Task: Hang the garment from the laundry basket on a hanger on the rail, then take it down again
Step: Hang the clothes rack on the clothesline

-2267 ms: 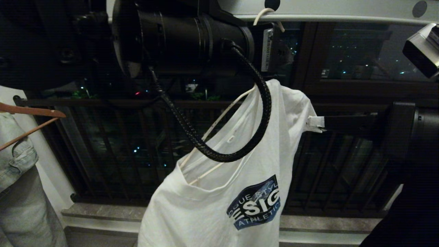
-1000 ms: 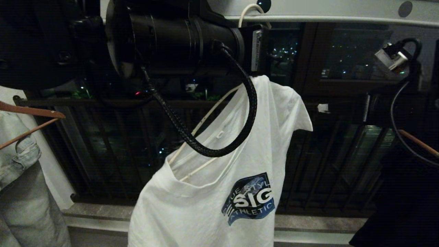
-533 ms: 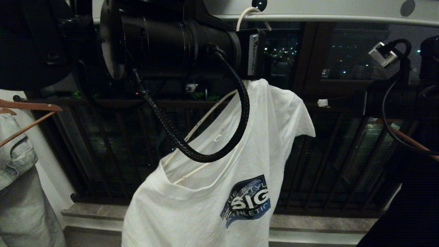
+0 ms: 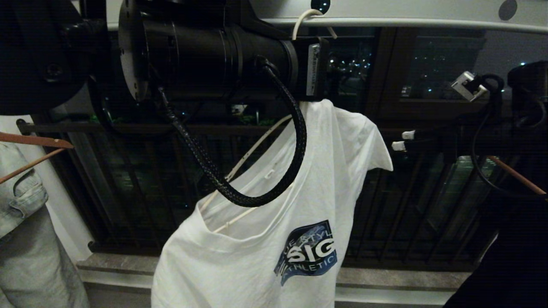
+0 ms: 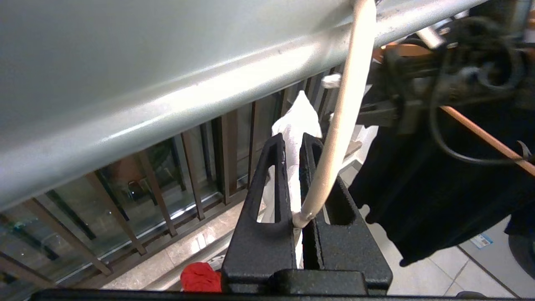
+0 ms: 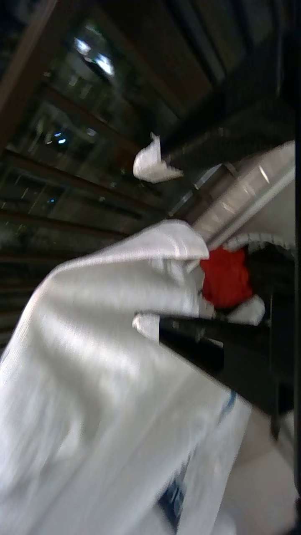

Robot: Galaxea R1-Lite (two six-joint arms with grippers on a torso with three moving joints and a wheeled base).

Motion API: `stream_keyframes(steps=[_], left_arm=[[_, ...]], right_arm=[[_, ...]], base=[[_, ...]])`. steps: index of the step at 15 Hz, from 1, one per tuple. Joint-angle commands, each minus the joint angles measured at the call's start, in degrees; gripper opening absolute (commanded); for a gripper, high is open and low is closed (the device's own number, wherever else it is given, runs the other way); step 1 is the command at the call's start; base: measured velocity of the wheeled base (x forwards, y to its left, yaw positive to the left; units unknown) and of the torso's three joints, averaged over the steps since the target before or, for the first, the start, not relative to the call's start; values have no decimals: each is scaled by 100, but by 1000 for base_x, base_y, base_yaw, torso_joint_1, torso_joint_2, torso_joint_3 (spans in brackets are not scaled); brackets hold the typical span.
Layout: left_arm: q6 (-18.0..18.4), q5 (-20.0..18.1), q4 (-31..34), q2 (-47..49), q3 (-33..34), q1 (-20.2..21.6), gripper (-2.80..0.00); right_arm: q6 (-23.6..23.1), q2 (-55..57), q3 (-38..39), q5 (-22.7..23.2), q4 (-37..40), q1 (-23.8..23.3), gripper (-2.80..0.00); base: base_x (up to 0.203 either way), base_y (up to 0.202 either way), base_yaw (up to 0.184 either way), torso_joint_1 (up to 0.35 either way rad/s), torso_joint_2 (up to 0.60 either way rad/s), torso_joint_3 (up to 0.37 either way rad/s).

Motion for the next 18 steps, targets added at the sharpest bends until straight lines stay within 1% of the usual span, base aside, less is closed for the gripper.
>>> stream_keyframes(steps=[1,2,4,5,11,13,14,18], left_arm=[[-8,4,8,14,-3,-1,-280],[-8,0,8,5,-3,-1,-280],[-8,4,8,23,15,-1,-280],[-8,4,-1,21,61,-1,-280],[-8,4,-10,67,67,-1,-280],[-8,4,-10,76,67,-1,-280],[-8,4,-27,70,59,-1,-280],[-8,4,-22,23,67,-1,-280]], right_arm=[[-270,521,-293,347,-42,-39,0],[-364,672,-435,590,-160,-71,0],[-463,905,-635,669,-387,-82,0],[-509,986,-738,793,-414,-83,0],[-576,1198,-792,1408,-408,-65,0],[-575,1223,-777,1458,-400,-6,0],[-575,1242,-751,1510,-408,39,-280],[-549,1318,-754,1536,-364,247,-280]], base=[[0,0,0,0,0,0],[0,0,0,0,0,0],[0,0,0,0,0,0],[0,0,0,0,0,0],[0,0,0,0,0,0],[0,0,0,0,0,0],[0,0,0,0,0,0],[0,0,0,0,0,0]])
